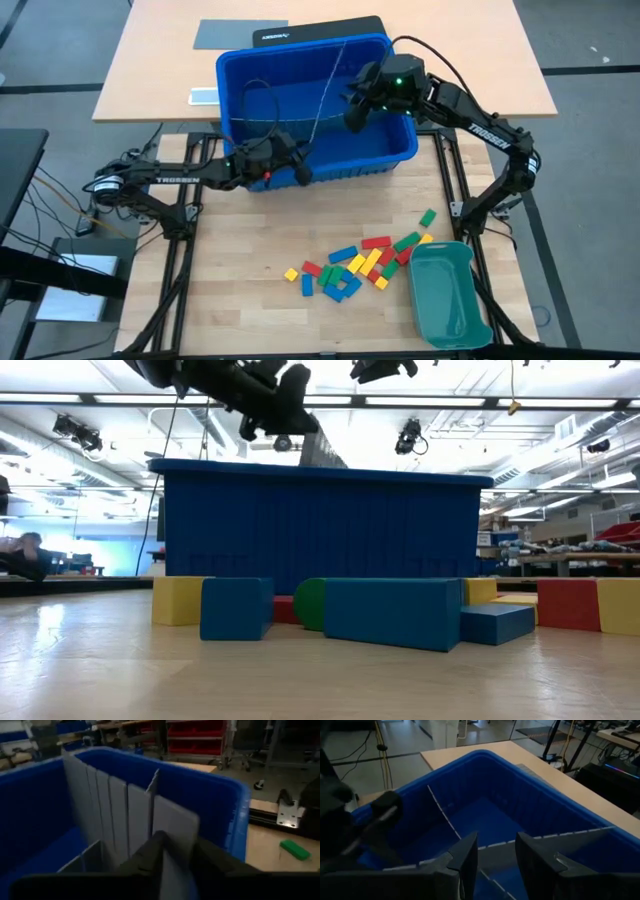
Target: Sort Items/Unsort Items
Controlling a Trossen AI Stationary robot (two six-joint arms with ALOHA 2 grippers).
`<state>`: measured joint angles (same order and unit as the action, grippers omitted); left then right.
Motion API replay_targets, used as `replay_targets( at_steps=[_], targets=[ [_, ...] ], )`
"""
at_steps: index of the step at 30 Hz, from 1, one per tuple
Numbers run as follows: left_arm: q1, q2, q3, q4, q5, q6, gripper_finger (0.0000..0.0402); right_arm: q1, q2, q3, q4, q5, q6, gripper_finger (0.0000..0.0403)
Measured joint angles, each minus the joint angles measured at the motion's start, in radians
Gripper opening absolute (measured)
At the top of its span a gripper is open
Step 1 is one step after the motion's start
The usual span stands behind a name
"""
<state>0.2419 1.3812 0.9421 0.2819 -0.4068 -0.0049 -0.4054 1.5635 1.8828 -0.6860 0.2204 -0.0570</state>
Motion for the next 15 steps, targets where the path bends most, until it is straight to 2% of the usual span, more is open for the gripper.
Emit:
replay_targets(
  at_steps=[5, 8, 11, 15],
  targets=[
    [0.01, 0.023, -0.003, 0.066, -0.048, 0.024, 0.0191, 0.017, 0.0, 0.0, 0.0, 0.0, 0.0, 0.0132],
    [0.019, 0.03, -0.002, 0.078, -0.086, 0.023, 0.02, 0.021, 0.0, 0.0, 0.001, -0.001, 0.001, 0.0132],
    [0.02, 0.032, -0.003, 0.109, -0.134, 0.031, 0.0166, 0.02, 0.0, 0.0, 0.0, 0.0, 0.001, 0.0132],
    [0.016, 0.031, -0.003, 0.177, -0.142, 0.14, 0.0062, 0.02, 0.0, -0.01, 0.007, 0.001, 0.001, 0.0132]
  ],
)
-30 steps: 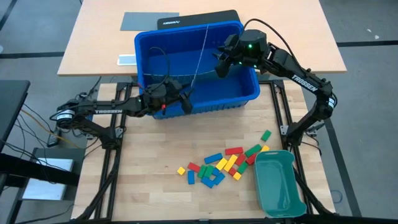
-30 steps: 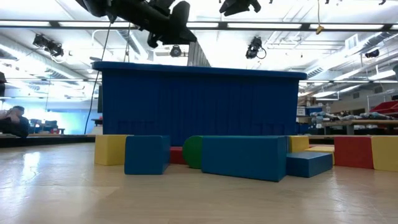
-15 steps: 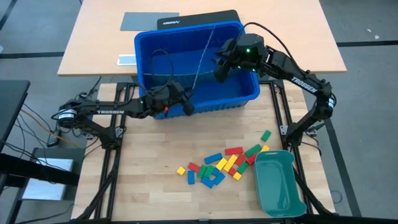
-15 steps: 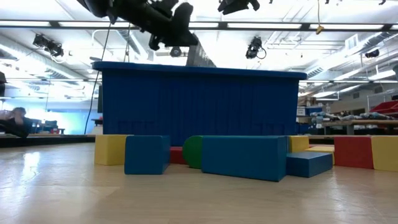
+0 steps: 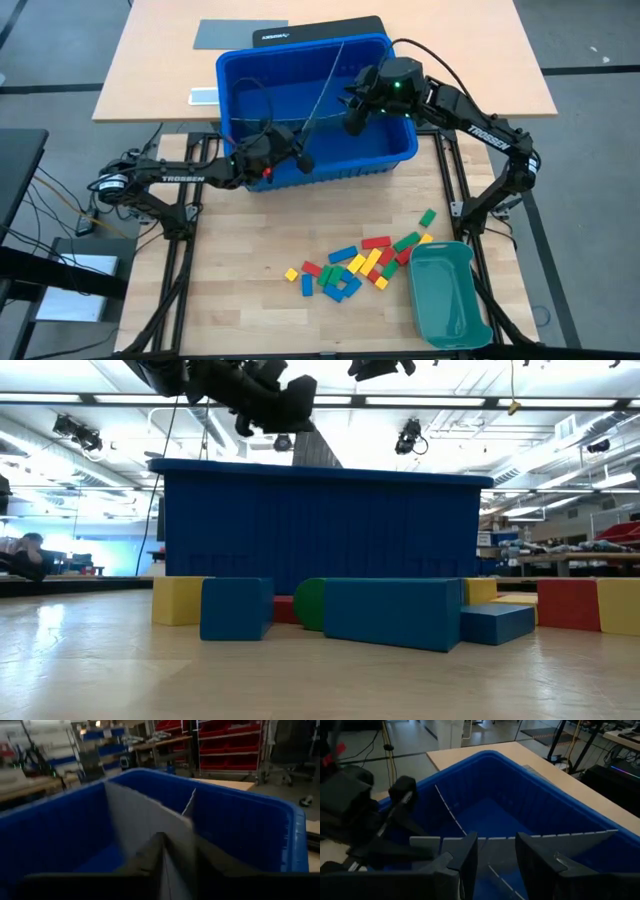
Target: Sort Items/Unsort Items
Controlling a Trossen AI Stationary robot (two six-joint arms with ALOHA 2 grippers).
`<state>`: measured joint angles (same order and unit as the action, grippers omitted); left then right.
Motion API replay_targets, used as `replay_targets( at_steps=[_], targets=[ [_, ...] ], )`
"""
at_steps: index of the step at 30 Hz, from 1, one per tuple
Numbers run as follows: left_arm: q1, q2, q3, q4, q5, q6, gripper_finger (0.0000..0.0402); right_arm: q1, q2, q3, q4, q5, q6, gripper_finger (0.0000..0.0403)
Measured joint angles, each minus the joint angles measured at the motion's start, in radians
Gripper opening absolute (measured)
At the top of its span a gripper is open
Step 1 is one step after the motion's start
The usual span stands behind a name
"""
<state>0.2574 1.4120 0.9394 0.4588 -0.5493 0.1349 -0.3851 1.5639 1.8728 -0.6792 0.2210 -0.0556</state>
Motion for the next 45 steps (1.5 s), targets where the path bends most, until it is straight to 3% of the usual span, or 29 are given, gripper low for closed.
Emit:
replay_targets(
  at_steps=[1, 3, 15, 23, 27, 31, 35, 41, 45],
  targets=[
    [-0.003, 0.0, 0.0, 0.009, -0.004, 0.026, 0.0033, 0.0, 0.0, -0.005, -0.002, 0.004, 0.0, 0.0132],
    [-0.003, 0.0, 0.0, 0.037, -0.007, 0.055, 0.0015, 0.0, 0.001, -0.013, -0.006, 0.019, 0.0, 0.0132],
    [0.0, -0.002, 0.182, 0.013, -0.028, 0.251, 0.0003, 0.0, 0.001, -0.036, 0.005, 0.052, -0.006, 0.0114],
    [0.015, -0.005, 0.2, -0.024, -0.027, 0.229, 0.0002, -0.006, 0.003, -0.09, 0.029, 0.044, 0.019, 0.01],
    [0.018, -0.005, 0.188, 0.005, -0.032, 0.222, 0.0002, -0.022, 0.007, -0.278, 0.246, 0.04, 0.024, 0.007],
    [0.017, -0.005, 0.188, 0.006, -0.033, 0.221, 0.0002, -0.049, 0.007, -0.52, 0.642, 0.049, 0.005, 0.0016],
    [0.017, -0.005, 0.188, 0.007, -0.033, 0.225, 0.0002, -0.076, 0.008, -0.703, 0.954, 0.095, 0.009, 0.0008],
    [0.019, -0.003, 0.184, 0.006, -0.04, 0.225, 0.0002, -0.145, 0.019, -0.809, 1.125, 0.103, 0.016, 0.0003],
    [0.019, -0.003, 0.184, 0.009, -0.042, 0.233, 0.0002, -0.188, 0.046, -0.81, 1.132, 0.073, 0.029, 0.0002]
  ],
)
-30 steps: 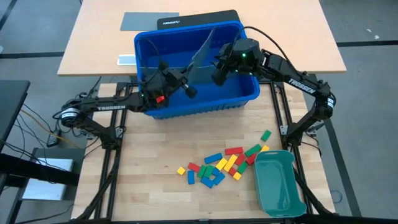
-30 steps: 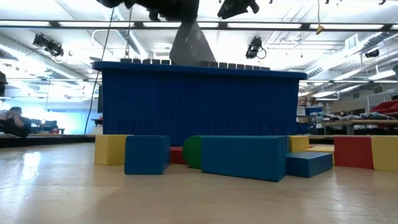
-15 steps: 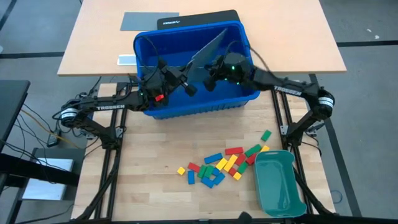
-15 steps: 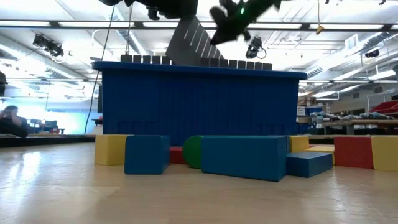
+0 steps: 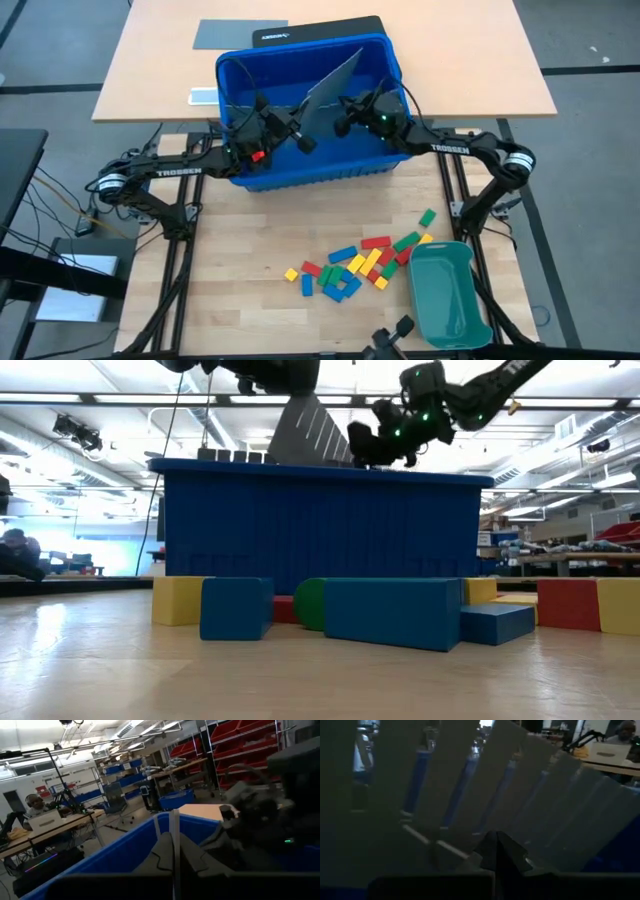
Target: Sort Items/Unsort Items
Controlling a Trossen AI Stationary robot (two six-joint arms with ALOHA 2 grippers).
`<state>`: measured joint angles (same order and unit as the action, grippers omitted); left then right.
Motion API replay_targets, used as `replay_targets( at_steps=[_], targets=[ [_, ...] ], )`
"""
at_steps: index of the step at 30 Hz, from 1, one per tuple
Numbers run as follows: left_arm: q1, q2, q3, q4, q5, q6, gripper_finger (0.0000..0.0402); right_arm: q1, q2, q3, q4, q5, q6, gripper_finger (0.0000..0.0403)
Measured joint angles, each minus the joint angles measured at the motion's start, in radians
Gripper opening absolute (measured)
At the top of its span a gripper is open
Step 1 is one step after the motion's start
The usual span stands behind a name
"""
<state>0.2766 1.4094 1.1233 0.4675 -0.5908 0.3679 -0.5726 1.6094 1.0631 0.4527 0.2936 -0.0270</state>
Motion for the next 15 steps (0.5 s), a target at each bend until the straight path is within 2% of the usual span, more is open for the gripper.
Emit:
replay_targets(
  at_steps=[9, 15],
  targets=[
    [-0.001, -0.001, 0.036, 0.041, -0.005, 0.078, 0.0002, -0.013, 0.089, -0.006, -0.005, 0.002, 0.025, 0.0001],
    [0.0, -0.008, 0.09, 0.044, -0.037, 0.181, 0.0001, -0.003, 0.068, -0.006, 0.026, -0.002, -0.014, 0.0]
  ],
)
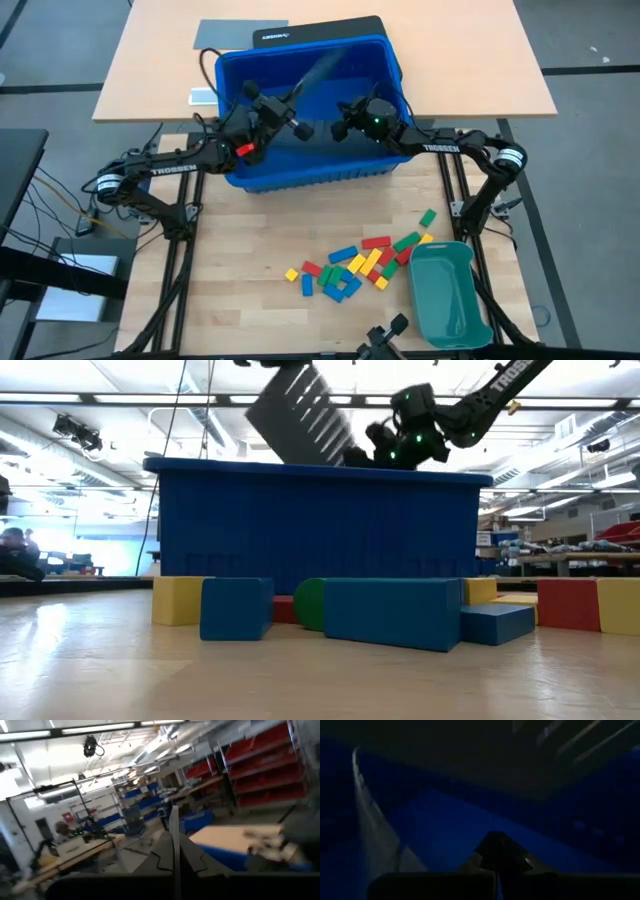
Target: Sort Items/Unsort Items
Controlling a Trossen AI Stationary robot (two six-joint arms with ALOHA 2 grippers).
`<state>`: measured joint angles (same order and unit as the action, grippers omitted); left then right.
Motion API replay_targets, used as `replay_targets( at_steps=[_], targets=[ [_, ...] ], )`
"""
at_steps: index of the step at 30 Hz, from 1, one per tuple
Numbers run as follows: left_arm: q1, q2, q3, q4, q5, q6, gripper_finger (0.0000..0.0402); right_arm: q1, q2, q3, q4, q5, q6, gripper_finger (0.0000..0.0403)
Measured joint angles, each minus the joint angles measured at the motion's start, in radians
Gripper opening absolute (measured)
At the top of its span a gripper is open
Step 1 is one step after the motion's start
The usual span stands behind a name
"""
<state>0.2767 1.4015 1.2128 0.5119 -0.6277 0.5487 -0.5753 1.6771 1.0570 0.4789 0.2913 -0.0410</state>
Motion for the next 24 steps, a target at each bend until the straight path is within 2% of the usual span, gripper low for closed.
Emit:
replay_targets(
  at_steps=[7, 12, 17, 24],
  targets=[
    [0.0, 0.0, 0.049, -0.005, -0.007, 0.052, 0.0001, 0.02, -0.076, 0.0, 0.005, 0.004, -0.064, 0.0],
    [-0.002, 0.001, 0.086, -0.076, -0.002, 0.049, 0.0001, 0.039, -0.147, 0.0, 0.002, 0.001, -0.092, 0.0003],
    [-0.007, -0.031, 0.13, -0.26, 0.09, -0.028, 0.0001, 0.061, -0.243, 0.001, -0.037, 0.003, -0.118, 0.0004],
    [-0.062, -0.152, 0.188, -0.552, 0.247, -0.141, 0.0001, 0.083, -0.388, 0.001, -0.103, 0.008, -0.145, 0.0002]
  ],
)
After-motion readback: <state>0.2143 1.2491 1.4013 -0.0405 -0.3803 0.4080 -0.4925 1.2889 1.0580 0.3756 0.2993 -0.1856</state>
